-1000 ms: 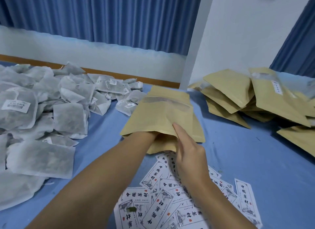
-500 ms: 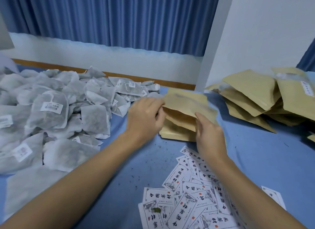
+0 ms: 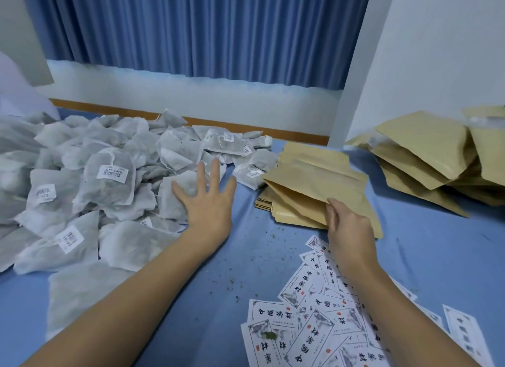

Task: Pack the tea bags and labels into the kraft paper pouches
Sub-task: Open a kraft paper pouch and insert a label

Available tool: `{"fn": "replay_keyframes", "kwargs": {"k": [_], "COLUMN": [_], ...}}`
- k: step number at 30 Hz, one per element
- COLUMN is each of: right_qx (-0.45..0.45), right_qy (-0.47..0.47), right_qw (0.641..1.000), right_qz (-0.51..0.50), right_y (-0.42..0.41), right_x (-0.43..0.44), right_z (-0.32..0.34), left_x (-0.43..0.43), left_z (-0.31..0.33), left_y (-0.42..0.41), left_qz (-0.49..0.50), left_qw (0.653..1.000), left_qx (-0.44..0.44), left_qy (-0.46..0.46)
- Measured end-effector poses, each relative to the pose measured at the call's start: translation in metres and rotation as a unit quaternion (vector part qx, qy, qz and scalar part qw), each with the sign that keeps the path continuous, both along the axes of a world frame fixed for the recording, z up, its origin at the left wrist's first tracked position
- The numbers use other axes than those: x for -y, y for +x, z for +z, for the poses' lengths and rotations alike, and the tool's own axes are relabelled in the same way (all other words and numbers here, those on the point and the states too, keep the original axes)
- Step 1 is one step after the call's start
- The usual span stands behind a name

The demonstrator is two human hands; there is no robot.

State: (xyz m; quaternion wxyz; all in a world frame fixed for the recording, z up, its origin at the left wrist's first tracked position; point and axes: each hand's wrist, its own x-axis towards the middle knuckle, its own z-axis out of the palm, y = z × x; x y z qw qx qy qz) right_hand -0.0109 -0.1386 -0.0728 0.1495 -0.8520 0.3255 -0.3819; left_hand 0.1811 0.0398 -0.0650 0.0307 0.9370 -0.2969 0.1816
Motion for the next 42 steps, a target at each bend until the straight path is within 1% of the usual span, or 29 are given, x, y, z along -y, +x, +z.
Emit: {"fn": "replay_keyframes", "kwargs": {"k": [1,3,4,5,6,8,9,10,12,13,14,15,16,17,18,19,21,22,23,25,26,29,31,33,34,35,37,40,42], "right_qx": [0.002,0.006,0.008,0.01,0.011,0.011,0.013,0.015,0.018,0.02,0.02,0.02,0.018,0.014,0.004,-0.006,-0.019,-0.018,-0.009,0.005,0.004,0.001,0.005,0.037,0.051,0.062,0.075,0.103,0.115], "right_qy": [0.0,-0.004,-0.006,-0.008,-0.008,-0.009,-0.01,-0.012,-0.013,-0.015,-0.017,-0.022,-0.026,-0.03,-0.031,-0.031,-0.031,-0.027,-0.023,-0.006,0.004,0.026,0.035,0.058,0.061,0.055,0.02,-0.028,-0.031], "right_qw": [1.0,1.0,1.0,1.0,1.0,1.0,1.0,1.0,1.0,0.999,0.999,0.998,0.997,0.996,0.996,0.995,0.995,0.995,0.996,0.997,0.997,0.995,0.994,0.991,0.99,0.99,0.99,0.984,0.983], "right_qz": [0.001,0.0,-0.002,-0.003,-0.002,0.002,0.007,0.012,0.022,0.029,0.04,0.055,0.069,0.081,0.088,0.094,0.096,0.091,0.086,0.078,0.079,0.093,0.105,0.111,0.113,0.115,0.122,0.145,0.143], "right_y": [0.0,0.0,-0.001,-0.001,-0.001,-0.001,-0.002,-0.002,-0.003,-0.003,-0.003,-0.003,-0.003,-0.003,-0.002,-0.002,-0.004,-0.005,-0.006,-0.007,-0.007,-0.006,-0.008,-0.008,-0.007,-0.007,-0.007,-0.007,-0.008], "right_x": [0.0,0.001,0.0,0.0,0.0,-0.001,-0.001,-0.001,-0.001,-0.001,-0.002,-0.003,-0.006,-0.007,-0.007,-0.006,-0.004,-0.005,-0.004,-0.003,-0.005,-0.007,-0.011,-0.012,-0.011,-0.01,-0.012,-0.019,-0.019], "right_z": [0.0,0.0,0.0,-0.001,0.0,0.0,-0.001,-0.001,-0.002,-0.002,-0.002,-0.001,-0.001,0.0,0.0,0.0,0.0,0.001,0.001,0.001,0.002,0.004,0.005,0.005,0.004,0.003,0.005,0.007,0.007], "left_x": [-0.001,-0.004,-0.007,-0.01,-0.01,-0.008,-0.005,-0.002,0.005,0.01,0.014,0.017,0.02,0.023,0.026,0.028,0.028,0.024,0.02,0.013,0.011,0.019,0.028,0.036,0.039,0.041,0.049,0.086,0.112], "left_z": [-0.001,-0.001,-0.001,-0.003,-0.005,-0.005,-0.003,0.002,0.01,0.011,0.01,0.007,0.003,-0.002,-0.008,-0.014,-0.018,-0.018,-0.016,-0.016,-0.016,-0.012,-0.009,-0.012,-0.013,-0.012,-0.008,0.008,0.019], "left_y": [0.002,0.008,0.009,0.009,0.007,-0.004,-0.01,-0.018,-0.034,-0.042,-0.053,-0.064,-0.075,-0.084,-0.09,-0.092,-0.087,-0.085,-0.083,-0.083,-0.083,-0.084,-0.087,-0.089,-0.09,-0.092,-0.093,-0.08,-0.071], "left_qz": [0.007,0.002,-0.011,-0.03,-0.054,-0.116,-0.155,-0.2,-0.293,-0.33,-0.361,-0.379,-0.383,-0.381,-0.375,-0.362,-0.316,-0.293,-0.279,-0.293,-0.313,-0.37,-0.398,-0.391,-0.365,-0.332,-0.262,-0.153,-0.116], "left_qw": [1.0,0.996,0.994,0.993,0.988,0.948,0.924,0.902,0.852,0.827,0.804,0.791,0.792,0.8,0.815,0.837,0.885,0.898,0.901,0.886,0.882,0.878,0.876,0.892,0.91,0.931,0.964,0.985,0.988], "left_qx": [-0.002,-0.083,-0.11,-0.111,-0.11,-0.149,-0.158,-0.14,-0.063,-0.042,-0.046,-0.074,-0.124,-0.185,-0.235,-0.248,-0.182,-0.158,-0.162,-0.183,-0.148,0.025,0.101,0.141,0.138,0.113,0.023,-0.058,-0.079], "left_qy": [0.02,0.042,0.025,-0.025,-0.097,-0.256,-0.312,-0.357,-0.428,-0.453,-0.47,-0.474,-0.459,-0.424,-0.373,-0.327,-0.29,-0.287,-0.289,-0.31,-0.32,-0.303,-0.252,-0.18,-0.139,-0.097,-0.041,-0.055,-0.069]}}
